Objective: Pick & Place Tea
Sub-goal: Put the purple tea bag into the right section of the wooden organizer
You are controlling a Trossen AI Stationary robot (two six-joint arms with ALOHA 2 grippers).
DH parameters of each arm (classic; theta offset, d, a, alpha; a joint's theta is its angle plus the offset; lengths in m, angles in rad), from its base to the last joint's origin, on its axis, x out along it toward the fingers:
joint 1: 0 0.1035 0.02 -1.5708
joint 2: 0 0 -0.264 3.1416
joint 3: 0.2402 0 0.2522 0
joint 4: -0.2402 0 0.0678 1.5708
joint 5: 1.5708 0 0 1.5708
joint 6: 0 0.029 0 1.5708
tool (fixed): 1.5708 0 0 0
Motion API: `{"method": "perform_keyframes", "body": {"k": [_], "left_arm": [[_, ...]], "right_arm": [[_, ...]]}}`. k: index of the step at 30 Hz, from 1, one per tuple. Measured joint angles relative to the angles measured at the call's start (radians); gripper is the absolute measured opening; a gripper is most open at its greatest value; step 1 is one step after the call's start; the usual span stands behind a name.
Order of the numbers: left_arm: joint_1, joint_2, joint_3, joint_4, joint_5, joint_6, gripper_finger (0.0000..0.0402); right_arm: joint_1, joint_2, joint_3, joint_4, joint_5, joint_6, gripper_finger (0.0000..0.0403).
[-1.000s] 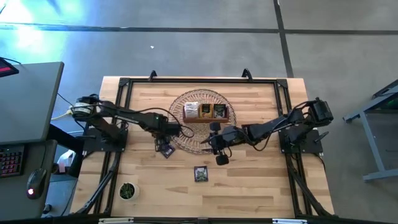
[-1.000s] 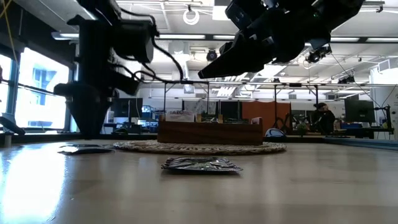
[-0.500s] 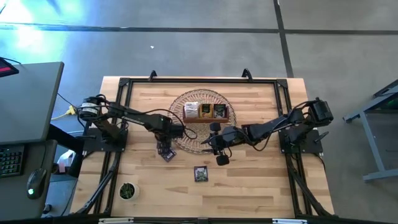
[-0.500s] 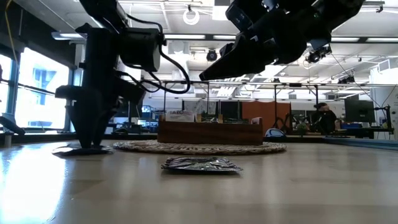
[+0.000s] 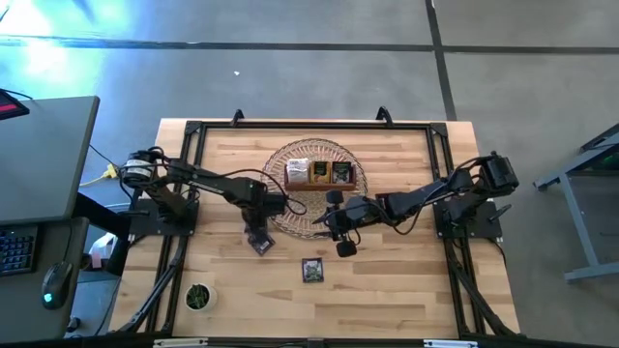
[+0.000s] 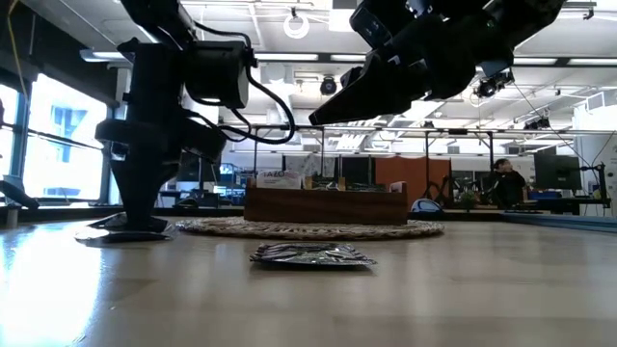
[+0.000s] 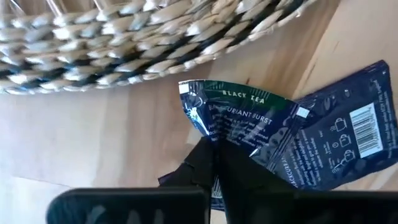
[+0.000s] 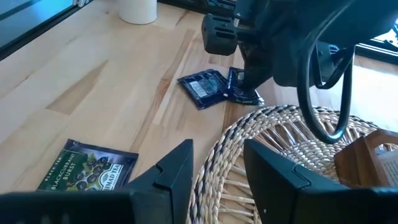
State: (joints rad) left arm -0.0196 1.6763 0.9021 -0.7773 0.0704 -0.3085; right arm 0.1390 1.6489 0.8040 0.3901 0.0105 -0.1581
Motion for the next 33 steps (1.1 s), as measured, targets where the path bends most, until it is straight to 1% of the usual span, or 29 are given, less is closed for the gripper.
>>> {"method": "perform_keyframes", "body": {"k": [3, 7, 10, 11, 14, 16, 19, 22, 25, 27, 29, 33], "left_arm": [[0.000, -0.019, 0.016, 0.001, 0.033, -0.011, 0.0012], [-0.001, -0.064, 0.072, 0.027, 0.084, 0.020, 0.0012], [-0.001, -0.080, 0.116, 0.040, 0.107, 0.051, 0.0004], [-0.001, -0.080, 0.132, 0.056, 0.116, 0.061, 0.0003], [-0.001, -0.083, 0.175, 0.116, 0.183, 0.091, 0.0004], [0.000, -0.082, 0.190, 0.164, 0.249, 0.122, 0.0005], [0.000, -0.082, 0.208, 0.298, 0.346, 0.142, 0.0005], [-0.001, -0.083, 0.211, 0.406, 0.414, 0.140, 0.0005], [-0.001, -0.083, 0.211, 0.499, 0.448, 0.102, 0.0005], [-0.001, -0.084, 0.211, 0.529, 0.457, 0.072, 0.0005], [0.000, -0.084, 0.211, 0.538, 0.466, 0.052, 0.0005], [0.000, -0.084, 0.211, 0.541, 0.487, 0.041, 0.0005]], "right_arm": [[0.001, 0.000, 0.000, 0.000, 0.000, -0.053, 0.0138], [0.008, 0.000, 0.000, 0.012, -0.001, -0.269, 0.0138], [0.019, -0.002, 0.000, 0.026, -0.033, -0.443, 0.0138], [0.025, -0.002, 0.000, 0.034, -0.045, -0.478, 0.0138], [0.049, -0.002, 0.000, 0.056, -0.048, -0.549, 0.0138], [0.069, -0.003, 0.000, 0.056, -0.046, -0.641, 0.0138], [0.097, -0.003, 0.000, 0.071, -0.041, -0.781, 0.0138], [0.112, -0.002, 0.000, 0.128, -0.003, -0.809, 0.0138], [0.113, -0.002, 0.000, 0.175, 0.025, -0.811, 0.0138], [0.112, -0.002, 0.000, 0.190, 0.057, -0.811, 0.0138], [0.109, -0.002, 0.000, 0.200, 0.050, -0.811, 0.0138], [0.101, -0.002, 0.000, 0.191, -0.013, -0.793, 0.0138]]}}
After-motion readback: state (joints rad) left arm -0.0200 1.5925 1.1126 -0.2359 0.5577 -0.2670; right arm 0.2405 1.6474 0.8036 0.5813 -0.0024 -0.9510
